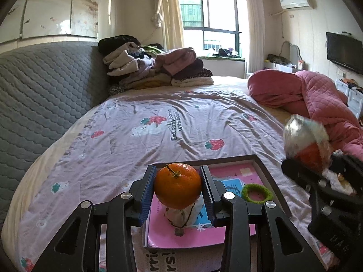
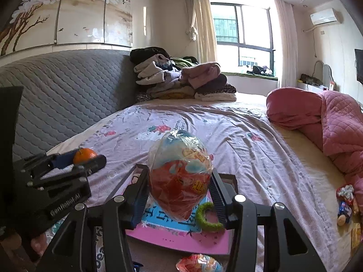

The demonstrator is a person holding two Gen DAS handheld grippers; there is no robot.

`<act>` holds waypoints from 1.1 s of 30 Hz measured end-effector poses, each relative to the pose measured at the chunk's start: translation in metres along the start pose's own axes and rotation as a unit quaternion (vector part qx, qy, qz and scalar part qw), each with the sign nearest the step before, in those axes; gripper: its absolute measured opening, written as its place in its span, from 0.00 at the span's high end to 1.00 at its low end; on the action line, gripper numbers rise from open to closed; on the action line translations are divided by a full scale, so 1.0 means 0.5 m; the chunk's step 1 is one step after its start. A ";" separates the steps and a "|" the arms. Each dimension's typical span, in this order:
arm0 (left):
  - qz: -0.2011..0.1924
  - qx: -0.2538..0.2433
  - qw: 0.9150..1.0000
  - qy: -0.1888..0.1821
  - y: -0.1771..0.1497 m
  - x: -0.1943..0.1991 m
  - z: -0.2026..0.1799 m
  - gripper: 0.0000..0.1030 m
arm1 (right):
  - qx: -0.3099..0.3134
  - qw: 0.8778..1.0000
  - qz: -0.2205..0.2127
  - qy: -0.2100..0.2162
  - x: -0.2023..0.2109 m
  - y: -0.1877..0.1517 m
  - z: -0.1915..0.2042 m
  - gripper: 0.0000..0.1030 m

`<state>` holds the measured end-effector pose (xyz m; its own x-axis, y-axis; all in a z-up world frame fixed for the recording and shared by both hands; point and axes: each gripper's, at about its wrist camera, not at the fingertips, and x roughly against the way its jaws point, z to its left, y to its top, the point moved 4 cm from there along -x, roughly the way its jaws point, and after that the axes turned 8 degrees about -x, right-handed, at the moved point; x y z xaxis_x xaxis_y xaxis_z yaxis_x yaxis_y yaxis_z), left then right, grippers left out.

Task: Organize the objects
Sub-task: 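Carry the orange and the candy egg over the tray with both grippers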

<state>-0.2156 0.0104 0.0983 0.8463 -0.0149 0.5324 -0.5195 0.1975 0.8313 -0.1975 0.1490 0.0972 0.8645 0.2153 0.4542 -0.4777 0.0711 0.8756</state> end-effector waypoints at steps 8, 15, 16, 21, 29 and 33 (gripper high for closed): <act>0.006 0.000 1.000 -0.001 0.009 -0.024 -0.005 0.61 | -0.009 1.000 -0.008 0.001 -0.013 0.021 -0.010 0.51; 0.010 -0.007 1.000 0.003 0.017 -0.042 -0.009 0.61 | -0.008 1.000 -0.007 -0.007 -0.030 0.027 -0.014 0.51; 0.012 -0.008 1.000 0.003 0.019 -0.048 -0.009 0.61 | -0.006 1.000 -0.008 -0.010 -0.032 0.028 -0.015 0.51; 0.012 -0.009 1.000 0.004 0.023 -0.063 -0.010 0.61 | 0.000 1.000 -0.005 -0.022 -0.051 0.029 -0.023 0.51; 0.014 -0.002 1.000 0.003 0.026 -0.091 0.000 0.61 | 0.003 1.000 0.008 -0.029 -0.083 0.020 -0.030 0.51; 0.022 0.001 1.000 -0.005 0.019 -0.110 0.002 0.61 | 0.007 1.000 0.011 -0.029 -0.090 0.015 -0.031 0.51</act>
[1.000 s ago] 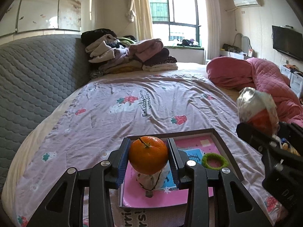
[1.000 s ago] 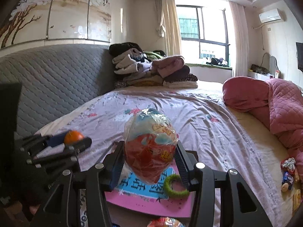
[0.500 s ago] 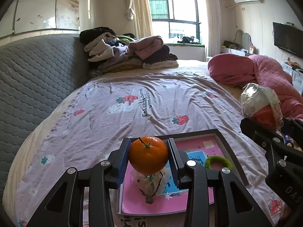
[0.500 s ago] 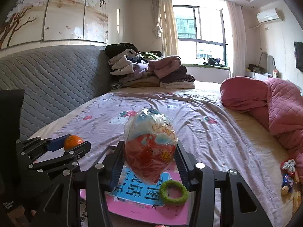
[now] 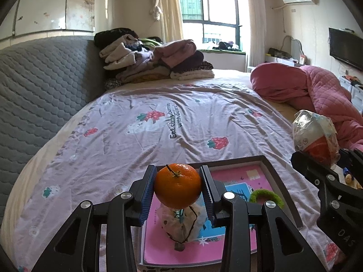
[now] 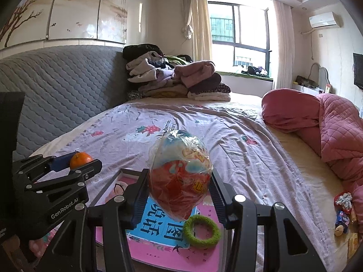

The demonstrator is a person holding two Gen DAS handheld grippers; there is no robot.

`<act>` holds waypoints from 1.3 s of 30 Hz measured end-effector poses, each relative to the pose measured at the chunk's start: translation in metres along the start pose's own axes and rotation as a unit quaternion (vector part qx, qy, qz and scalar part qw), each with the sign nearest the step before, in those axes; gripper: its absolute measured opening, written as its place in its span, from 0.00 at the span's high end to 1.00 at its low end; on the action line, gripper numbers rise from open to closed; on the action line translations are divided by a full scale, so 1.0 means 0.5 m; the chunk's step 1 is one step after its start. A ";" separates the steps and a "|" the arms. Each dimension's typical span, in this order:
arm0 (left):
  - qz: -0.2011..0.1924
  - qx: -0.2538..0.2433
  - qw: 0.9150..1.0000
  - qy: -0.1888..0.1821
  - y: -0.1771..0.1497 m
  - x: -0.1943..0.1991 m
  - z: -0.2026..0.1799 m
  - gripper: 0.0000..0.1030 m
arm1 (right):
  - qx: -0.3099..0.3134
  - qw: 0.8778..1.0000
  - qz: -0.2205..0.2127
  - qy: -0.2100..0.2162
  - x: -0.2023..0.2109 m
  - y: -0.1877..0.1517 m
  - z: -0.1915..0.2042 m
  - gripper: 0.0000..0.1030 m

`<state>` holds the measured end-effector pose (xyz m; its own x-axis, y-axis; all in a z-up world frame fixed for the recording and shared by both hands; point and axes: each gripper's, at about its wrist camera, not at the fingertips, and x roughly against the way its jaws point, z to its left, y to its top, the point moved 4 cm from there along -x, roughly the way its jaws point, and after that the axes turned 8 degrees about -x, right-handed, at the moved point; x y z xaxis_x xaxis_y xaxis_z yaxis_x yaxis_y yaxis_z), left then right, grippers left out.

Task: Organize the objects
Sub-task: 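Carry the orange and the candy egg over the tray with both grippers, then lower the orange beside the mesh bag and open the left gripper while the right releases the egg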

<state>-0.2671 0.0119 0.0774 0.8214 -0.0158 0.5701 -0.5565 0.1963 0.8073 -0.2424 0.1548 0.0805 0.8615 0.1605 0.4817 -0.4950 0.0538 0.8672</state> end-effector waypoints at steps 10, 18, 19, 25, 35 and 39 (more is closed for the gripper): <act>0.037 0.004 0.999 -0.001 -0.034 -0.074 0.006 0.61 | 0.011 1.000 0.028 0.000 -0.038 -0.032 0.007 0.51; 0.063 -0.004 0.998 -0.001 -0.063 -0.117 0.002 0.61 | 0.025 0.998 0.062 0.004 -0.073 -0.073 0.019 0.51; 0.066 -0.007 0.998 0.001 -0.068 -0.124 0.001 0.61 | 0.025 0.997 0.068 0.006 -0.077 -0.079 0.020 0.51; 0.092 -0.017 0.996 0.003 -0.102 -0.160 -0.006 0.61 | 0.031 0.994 0.109 0.004 -0.113 -0.116 0.023 0.51; 0.118 -0.014 0.993 -0.001 -0.154 -0.179 -0.007 0.61 | 0.042 0.985 0.166 -0.001 -0.153 -0.168 0.016 0.51; 0.130 -0.018 0.991 0.000 -0.173 -0.186 -0.010 0.61 | 0.053 0.980 0.191 0.001 -0.165 -0.191 0.021 0.51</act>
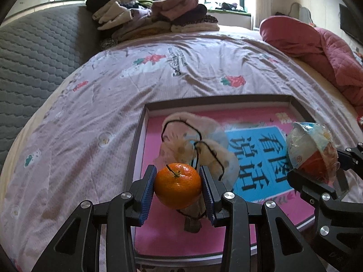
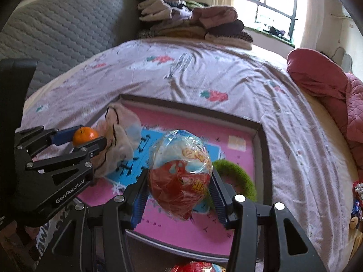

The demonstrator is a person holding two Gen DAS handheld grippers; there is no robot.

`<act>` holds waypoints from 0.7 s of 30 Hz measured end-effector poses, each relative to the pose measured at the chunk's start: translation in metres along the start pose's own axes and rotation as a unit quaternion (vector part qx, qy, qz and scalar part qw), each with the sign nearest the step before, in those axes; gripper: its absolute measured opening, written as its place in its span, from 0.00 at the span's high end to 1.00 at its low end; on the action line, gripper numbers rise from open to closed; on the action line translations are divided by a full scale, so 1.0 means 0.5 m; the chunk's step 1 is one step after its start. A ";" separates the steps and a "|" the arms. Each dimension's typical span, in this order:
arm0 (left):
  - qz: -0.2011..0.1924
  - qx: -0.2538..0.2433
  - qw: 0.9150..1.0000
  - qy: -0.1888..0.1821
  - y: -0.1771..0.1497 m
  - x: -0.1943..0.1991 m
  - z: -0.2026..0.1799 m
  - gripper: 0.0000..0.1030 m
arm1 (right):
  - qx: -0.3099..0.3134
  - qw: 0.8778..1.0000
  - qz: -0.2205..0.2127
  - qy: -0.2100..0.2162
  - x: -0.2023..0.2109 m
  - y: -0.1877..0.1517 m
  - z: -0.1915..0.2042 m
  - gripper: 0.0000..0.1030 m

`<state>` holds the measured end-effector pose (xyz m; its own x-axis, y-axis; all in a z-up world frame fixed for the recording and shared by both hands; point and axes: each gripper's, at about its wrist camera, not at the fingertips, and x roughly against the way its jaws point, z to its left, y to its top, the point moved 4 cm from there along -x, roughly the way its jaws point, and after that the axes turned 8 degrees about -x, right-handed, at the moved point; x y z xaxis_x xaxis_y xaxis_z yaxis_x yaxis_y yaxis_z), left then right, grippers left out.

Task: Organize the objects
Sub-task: 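Lower the orange beside the mesh bag and open the left gripper while the right releases the egg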

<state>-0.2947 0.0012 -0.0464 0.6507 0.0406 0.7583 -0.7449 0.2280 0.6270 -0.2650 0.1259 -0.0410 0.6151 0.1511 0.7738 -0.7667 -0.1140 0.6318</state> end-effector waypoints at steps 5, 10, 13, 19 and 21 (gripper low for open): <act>0.006 -0.001 1.000 -0.004 -0.009 -0.006 -0.001 0.61 | 0.008 1.000 0.027 0.001 -0.024 -0.018 0.003 0.51; 0.020 -0.007 1.000 -0.009 -0.017 -0.017 -0.008 0.61 | 0.013 0.999 0.047 -0.001 -0.042 -0.032 0.007 0.51; 0.030 -0.014 0.999 -0.018 -0.023 -0.028 -0.020 0.61 | 0.014 0.998 0.054 -0.004 -0.048 -0.038 0.007 0.51; 0.037 -0.019 0.999 -0.022 -0.029 -0.038 -0.027 0.61 | 0.012 0.998 0.063 -0.008 -0.056 -0.043 0.004 0.51; 0.042 -0.022 0.999 -0.023 -0.031 -0.042 -0.030 0.61 | 0.006 0.998 0.067 -0.005 -0.059 -0.043 0.002 0.51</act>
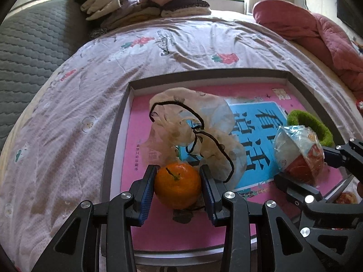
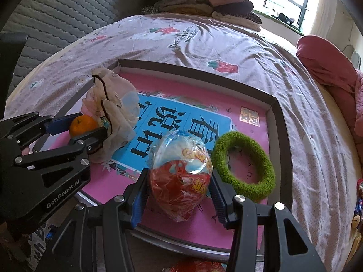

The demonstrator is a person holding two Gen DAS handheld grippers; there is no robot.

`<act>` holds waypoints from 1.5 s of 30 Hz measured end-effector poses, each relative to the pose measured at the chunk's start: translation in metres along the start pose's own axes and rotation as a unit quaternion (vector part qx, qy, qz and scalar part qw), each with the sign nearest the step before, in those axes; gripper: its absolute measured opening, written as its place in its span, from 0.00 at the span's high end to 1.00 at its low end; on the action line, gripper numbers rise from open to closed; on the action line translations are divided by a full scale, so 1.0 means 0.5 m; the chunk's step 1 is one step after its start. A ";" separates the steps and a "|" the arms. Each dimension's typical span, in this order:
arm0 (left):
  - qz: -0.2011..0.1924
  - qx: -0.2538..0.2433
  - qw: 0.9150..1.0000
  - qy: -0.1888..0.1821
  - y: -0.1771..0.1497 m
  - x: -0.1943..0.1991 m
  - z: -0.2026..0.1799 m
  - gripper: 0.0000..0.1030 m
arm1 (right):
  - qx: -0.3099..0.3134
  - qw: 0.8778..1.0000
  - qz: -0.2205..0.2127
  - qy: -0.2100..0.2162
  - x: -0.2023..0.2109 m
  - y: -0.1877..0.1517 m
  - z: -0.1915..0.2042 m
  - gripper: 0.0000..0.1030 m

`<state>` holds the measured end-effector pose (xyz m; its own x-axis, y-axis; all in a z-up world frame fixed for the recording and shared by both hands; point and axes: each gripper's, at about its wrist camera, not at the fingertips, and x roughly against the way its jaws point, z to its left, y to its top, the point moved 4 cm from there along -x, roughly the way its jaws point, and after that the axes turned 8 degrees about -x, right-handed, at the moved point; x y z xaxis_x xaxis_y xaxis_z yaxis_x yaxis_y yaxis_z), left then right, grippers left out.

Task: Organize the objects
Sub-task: 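Lower the orange beside the mesh bag and open the left gripper while the right releases the egg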

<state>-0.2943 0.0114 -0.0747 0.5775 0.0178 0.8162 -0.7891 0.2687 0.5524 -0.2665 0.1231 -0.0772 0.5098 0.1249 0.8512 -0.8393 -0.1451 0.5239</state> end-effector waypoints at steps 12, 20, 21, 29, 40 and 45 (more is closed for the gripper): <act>0.011 -0.009 1.000 -0.010 -0.004 0.010 -0.007 0.61 | -0.015 1.000 0.015 0.005 -0.008 -0.001 -0.006 0.51; 0.016 -0.016 1.000 -0.015 -0.014 0.012 0.001 0.53 | -0.015 1.000 0.017 0.002 -0.006 0.001 -0.006 0.51; 0.016 -0.015 1.000 -0.017 -0.016 0.013 0.004 0.53 | -0.015 1.000 0.017 0.003 -0.005 0.002 -0.005 0.51; 0.018 -0.010 0.999 -0.025 -0.021 0.017 0.020 0.42 | -0.017 1.000 0.013 0.009 0.006 0.004 -0.006 0.49; 0.005 0.008 0.999 -0.041 -0.010 0.038 0.025 0.37 | -0.023 1.000 -0.002 0.017 0.031 0.012 -0.012 0.46; -0.001 0.014 0.999 -0.044 -0.004 0.051 0.029 0.37 | -0.027 0.999 -0.013 0.021 0.047 0.018 -0.016 0.46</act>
<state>-0.2811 -0.0029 -0.0524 0.5599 -0.0677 0.8258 -0.7940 0.2411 0.5581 -0.2634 0.1328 -0.0528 0.5238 0.1686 0.8350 -0.8358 -0.0876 0.5420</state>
